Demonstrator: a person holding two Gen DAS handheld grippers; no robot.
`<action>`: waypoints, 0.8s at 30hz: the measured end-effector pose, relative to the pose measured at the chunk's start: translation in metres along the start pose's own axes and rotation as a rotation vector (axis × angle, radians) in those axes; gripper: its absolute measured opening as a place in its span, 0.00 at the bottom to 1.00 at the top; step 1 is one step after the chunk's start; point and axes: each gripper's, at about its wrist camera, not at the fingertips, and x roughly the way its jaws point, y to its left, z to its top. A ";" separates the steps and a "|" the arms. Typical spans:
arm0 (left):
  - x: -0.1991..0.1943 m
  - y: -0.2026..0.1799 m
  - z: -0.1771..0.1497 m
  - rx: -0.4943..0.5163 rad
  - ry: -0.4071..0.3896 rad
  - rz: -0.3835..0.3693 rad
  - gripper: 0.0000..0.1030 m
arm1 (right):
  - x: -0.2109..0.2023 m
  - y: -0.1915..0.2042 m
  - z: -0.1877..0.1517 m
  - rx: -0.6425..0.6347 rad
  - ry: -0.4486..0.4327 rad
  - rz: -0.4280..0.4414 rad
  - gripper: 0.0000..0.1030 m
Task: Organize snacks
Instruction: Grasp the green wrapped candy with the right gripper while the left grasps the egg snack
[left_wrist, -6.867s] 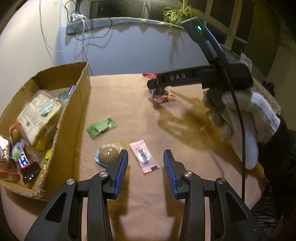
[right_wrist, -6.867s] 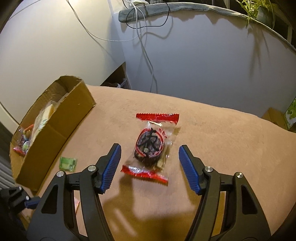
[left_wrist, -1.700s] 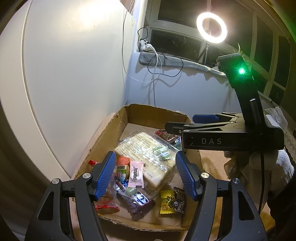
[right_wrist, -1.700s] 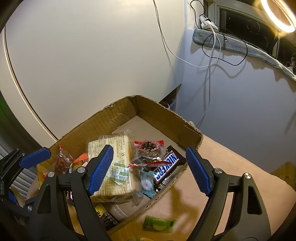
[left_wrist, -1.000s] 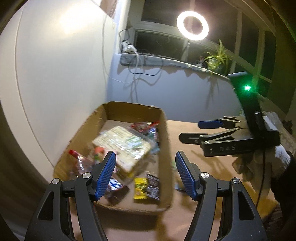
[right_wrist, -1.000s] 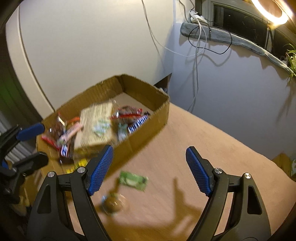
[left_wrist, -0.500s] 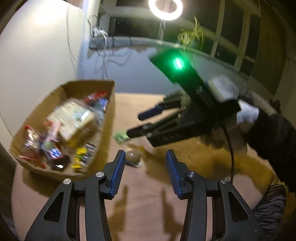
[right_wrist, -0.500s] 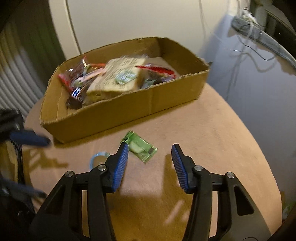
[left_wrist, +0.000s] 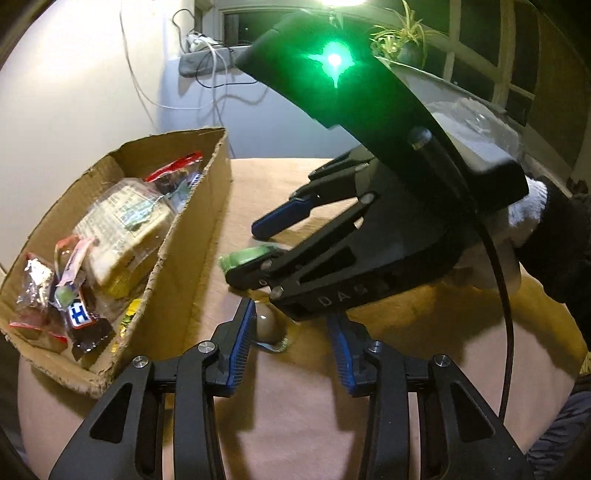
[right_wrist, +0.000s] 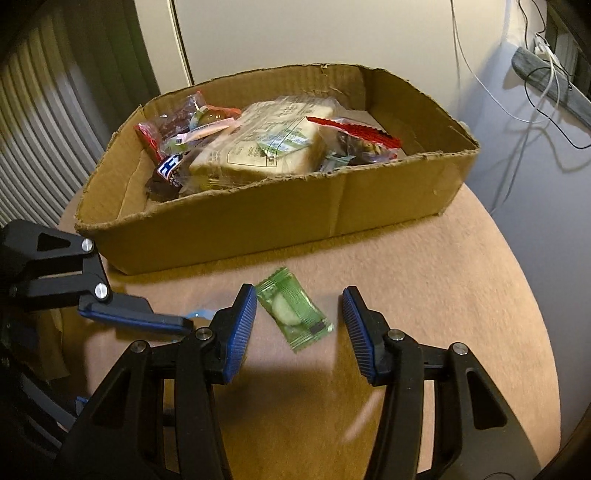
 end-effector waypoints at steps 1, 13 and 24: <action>0.000 0.000 -0.001 -0.001 0.001 0.003 0.35 | 0.002 0.000 0.001 -0.002 0.001 0.002 0.49; 0.015 0.002 0.006 0.020 0.020 0.011 0.29 | -0.001 0.002 -0.003 -0.021 0.030 -0.026 0.33; 0.019 0.004 0.010 0.032 0.016 0.004 0.18 | -0.006 -0.002 -0.007 0.016 0.032 -0.041 0.31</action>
